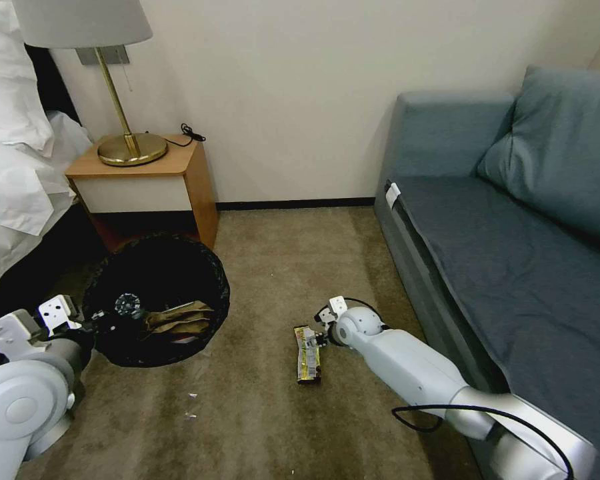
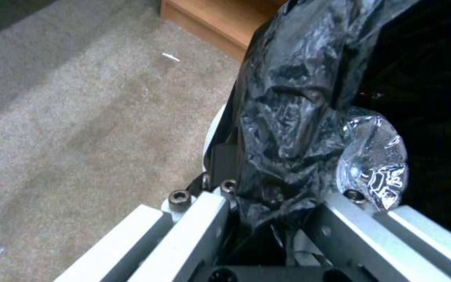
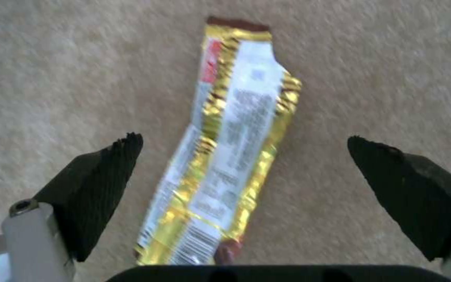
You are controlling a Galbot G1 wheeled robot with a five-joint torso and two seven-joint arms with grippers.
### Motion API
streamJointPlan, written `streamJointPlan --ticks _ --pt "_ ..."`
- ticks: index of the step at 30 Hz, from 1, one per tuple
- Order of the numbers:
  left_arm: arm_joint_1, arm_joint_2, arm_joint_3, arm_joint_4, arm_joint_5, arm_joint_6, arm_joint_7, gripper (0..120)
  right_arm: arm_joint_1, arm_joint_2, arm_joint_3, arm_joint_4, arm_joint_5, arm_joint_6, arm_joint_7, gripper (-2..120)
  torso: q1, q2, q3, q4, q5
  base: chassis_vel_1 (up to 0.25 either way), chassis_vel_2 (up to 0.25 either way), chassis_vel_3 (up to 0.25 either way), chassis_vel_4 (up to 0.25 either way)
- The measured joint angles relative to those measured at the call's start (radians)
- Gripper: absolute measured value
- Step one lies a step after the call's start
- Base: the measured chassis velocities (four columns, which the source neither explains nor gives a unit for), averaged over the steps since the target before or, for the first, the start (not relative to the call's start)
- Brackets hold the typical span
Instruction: Pick up the trash bin, then pick up the garbage on the floor and place it into the trash bin.
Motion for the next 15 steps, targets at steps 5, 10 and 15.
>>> streamJointPlan --ticks 5,10,15 --pt "-0.002 -0.004 0.000 0.001 0.002 0.000 0.004 1 0.016 0.038 -0.034 -0.050 -0.001 0.003 0.043 100 0.000 0.000 0.000 0.0000 -0.0001 0.000 0.000 0.000 0.000" --pt "-0.003 -0.001 -0.004 -0.009 -0.001 0.000 0.004 1 0.015 0.050 -0.054 -0.060 -0.003 0.005 0.062 100 0.000 0.000 0.000 -0.0003 0.0000 0.000 0.000 0.000 0.000" --pt "0.002 -0.003 -0.004 -0.018 -0.001 0.000 0.004 1 0.001 0.062 -0.055 -0.069 -0.013 0.006 0.075 100 0.000 0.000 0.000 -0.0003 0.0001 0.000 0.000 0.000 0.000"
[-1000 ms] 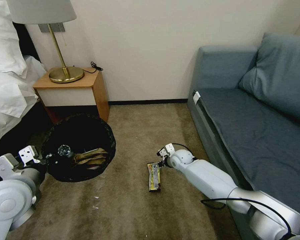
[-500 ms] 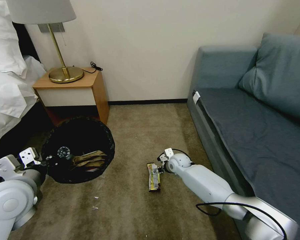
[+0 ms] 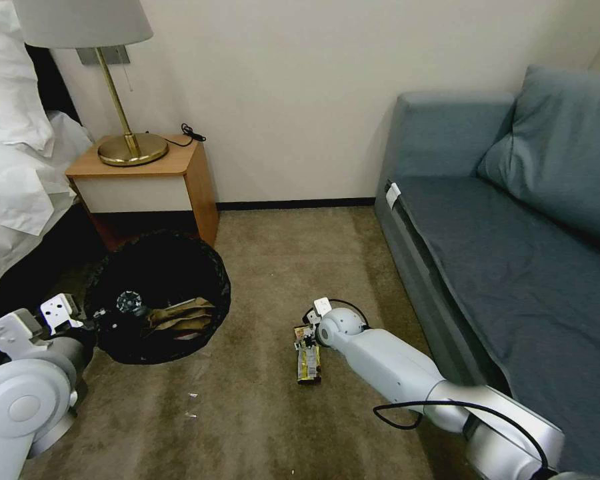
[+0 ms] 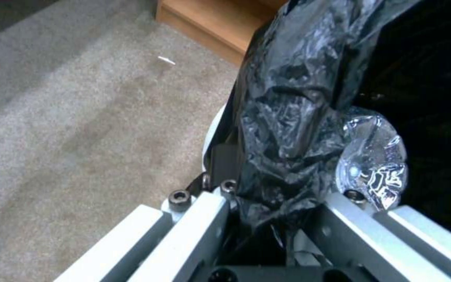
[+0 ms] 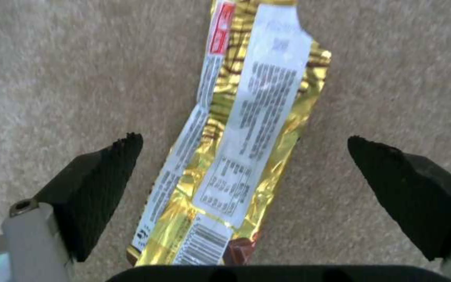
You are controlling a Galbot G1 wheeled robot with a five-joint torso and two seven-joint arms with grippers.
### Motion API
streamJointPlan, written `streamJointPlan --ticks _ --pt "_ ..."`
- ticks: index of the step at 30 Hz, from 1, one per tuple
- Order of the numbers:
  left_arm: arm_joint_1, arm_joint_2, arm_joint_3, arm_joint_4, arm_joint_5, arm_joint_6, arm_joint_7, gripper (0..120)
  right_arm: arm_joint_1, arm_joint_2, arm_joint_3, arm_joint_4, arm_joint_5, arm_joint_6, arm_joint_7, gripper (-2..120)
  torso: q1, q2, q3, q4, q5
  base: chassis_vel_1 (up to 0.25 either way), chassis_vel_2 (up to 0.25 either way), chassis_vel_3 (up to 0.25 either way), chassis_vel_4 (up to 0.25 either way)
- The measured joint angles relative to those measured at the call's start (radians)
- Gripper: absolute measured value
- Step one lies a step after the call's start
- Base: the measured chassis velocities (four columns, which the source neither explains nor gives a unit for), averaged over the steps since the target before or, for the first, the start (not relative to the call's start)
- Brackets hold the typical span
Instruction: Pick up the trash bin, then pick up the garbage on the floor and place it into the trash bin.
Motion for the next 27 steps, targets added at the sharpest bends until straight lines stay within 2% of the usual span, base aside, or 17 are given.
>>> streamJointPlan --ticks 27 --pt "0.060 -0.017 0.004 -0.055 0.026 -0.002 -0.002 1 -0.060 0.033 0.037 -0.075 -0.092 0.046 -0.011 100 0.000 0.000 0.000 0.0000 0.0000 0.000 0.000 0.000 0.000"
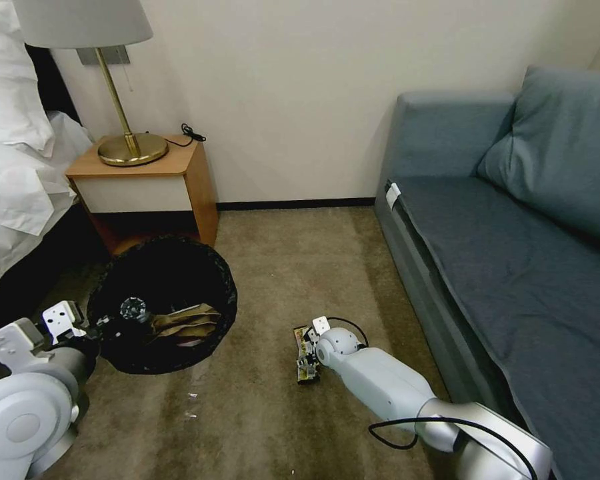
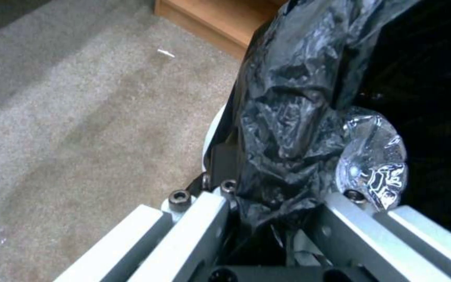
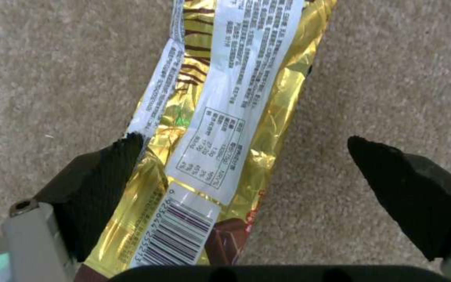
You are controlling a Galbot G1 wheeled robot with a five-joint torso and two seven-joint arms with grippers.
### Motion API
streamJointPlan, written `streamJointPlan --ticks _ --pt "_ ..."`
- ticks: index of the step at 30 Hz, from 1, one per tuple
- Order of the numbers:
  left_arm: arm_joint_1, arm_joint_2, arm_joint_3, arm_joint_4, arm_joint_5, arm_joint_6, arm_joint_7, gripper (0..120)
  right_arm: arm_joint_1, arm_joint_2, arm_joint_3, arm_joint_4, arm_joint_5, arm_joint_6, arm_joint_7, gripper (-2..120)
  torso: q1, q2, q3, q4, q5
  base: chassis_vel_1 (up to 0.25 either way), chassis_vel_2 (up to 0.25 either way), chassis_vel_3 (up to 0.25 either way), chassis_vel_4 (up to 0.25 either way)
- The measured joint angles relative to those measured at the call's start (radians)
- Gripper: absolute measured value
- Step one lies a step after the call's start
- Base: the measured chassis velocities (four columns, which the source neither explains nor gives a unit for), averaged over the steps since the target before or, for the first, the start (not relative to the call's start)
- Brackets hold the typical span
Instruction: Pick up the trash bin, then pick up the garbage on the floor and place it into the trash bin.
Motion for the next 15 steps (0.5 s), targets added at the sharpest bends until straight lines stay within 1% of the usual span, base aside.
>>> streamJointPlan --ticks 7,9,10,12,14,15 --pt "-0.002 -0.001 0.001 -0.004 0.000 -0.001 0.000 1 -0.005 -0.003 0.000 -0.006 -0.004 0.011 -0.011 100 0.000 0.000 0.000 0.0000 0.0001 0.000 0.000 0.000 0.000" --pt "-0.002 -0.005 0.003 -0.004 0.003 -0.001 0.000 1 -0.008 -0.003 0.001 -0.006 -0.004 0.013 -0.019 96 0.000 0.000 0.000 0.0001 0.0000 0.000 0.000 0.000 0.000" --pt "-0.002 -0.005 0.003 -0.004 0.003 -0.001 0.000 1 -0.008 -0.003 0.001 -0.006 -0.004 0.013 -0.019 96 0.000 0.000 0.000 0.0001 0.0000 0.000 0.000 0.000 0.000" --pt "-0.003 -0.008 0.004 -0.004 0.006 -0.001 0.000 1 -0.012 -0.004 0.000 -0.004 -0.003 0.020 -0.023 85 0.000 0.000 0.000 0.0000 0.0001 0.000 0.000 0.000 0.000" --pt "-0.003 -0.009 0.004 -0.004 0.006 -0.001 0.000 1 -0.013 -0.003 0.000 -0.004 -0.003 0.023 -0.023 84 0.000 0.000 0.000 0.0000 0.0001 0.000 0.000 0.000 0.000" --pt "-0.003 -0.009 0.004 -0.004 0.008 -0.001 0.000 1 -0.013 -0.002 0.000 -0.005 0.000 0.030 -0.025 77 0.000 0.000 0.000 0.0000 0.0000 0.000 0.000 0.000 0.000"
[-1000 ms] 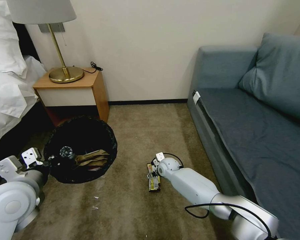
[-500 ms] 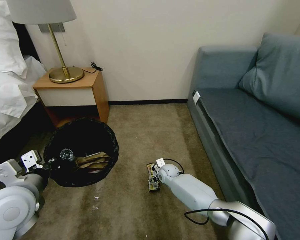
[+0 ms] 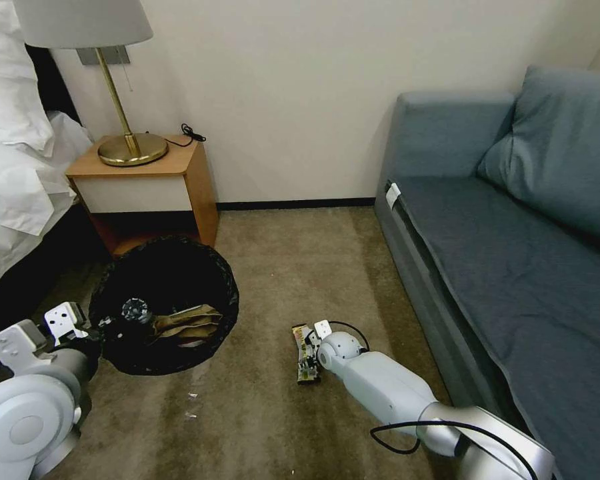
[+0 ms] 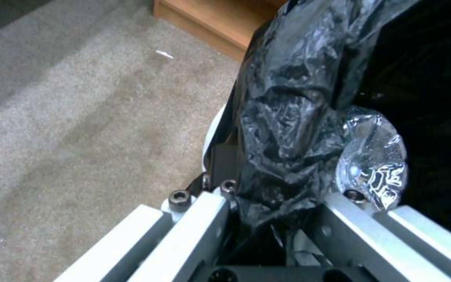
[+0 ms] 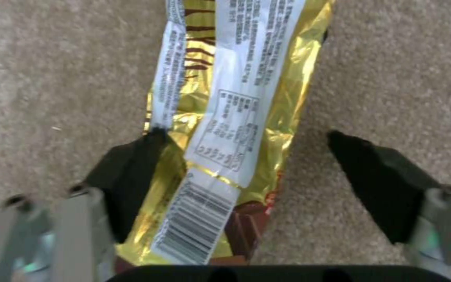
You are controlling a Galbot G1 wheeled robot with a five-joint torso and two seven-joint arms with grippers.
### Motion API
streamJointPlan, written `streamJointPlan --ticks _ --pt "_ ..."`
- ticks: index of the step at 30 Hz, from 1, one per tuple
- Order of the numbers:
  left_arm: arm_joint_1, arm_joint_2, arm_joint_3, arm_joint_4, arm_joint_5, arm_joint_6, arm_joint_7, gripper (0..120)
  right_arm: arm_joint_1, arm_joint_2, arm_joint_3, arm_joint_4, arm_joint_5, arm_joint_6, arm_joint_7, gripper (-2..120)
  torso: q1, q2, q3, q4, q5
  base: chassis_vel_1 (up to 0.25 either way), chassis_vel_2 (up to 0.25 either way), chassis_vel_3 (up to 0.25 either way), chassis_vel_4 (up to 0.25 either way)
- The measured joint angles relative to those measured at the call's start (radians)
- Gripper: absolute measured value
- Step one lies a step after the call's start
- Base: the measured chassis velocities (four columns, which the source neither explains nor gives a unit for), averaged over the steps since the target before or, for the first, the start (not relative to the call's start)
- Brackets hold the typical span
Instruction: Pick up the trash bin, then pick up the garbage on the floor and place it into the trash bin.
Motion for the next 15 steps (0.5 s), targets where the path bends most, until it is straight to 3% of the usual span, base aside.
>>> streamJointPlan --ticks 15 --pt "-0.004 0.001 0.002 -0.004 0.004 -0.001 -0.002 1 0.010 0.003 0.010 0.004 0.031 0.055 -0.018 25 0.000 0.000 0.000 0.0001 0.0000 0.000 0.000 0.000 0.000"
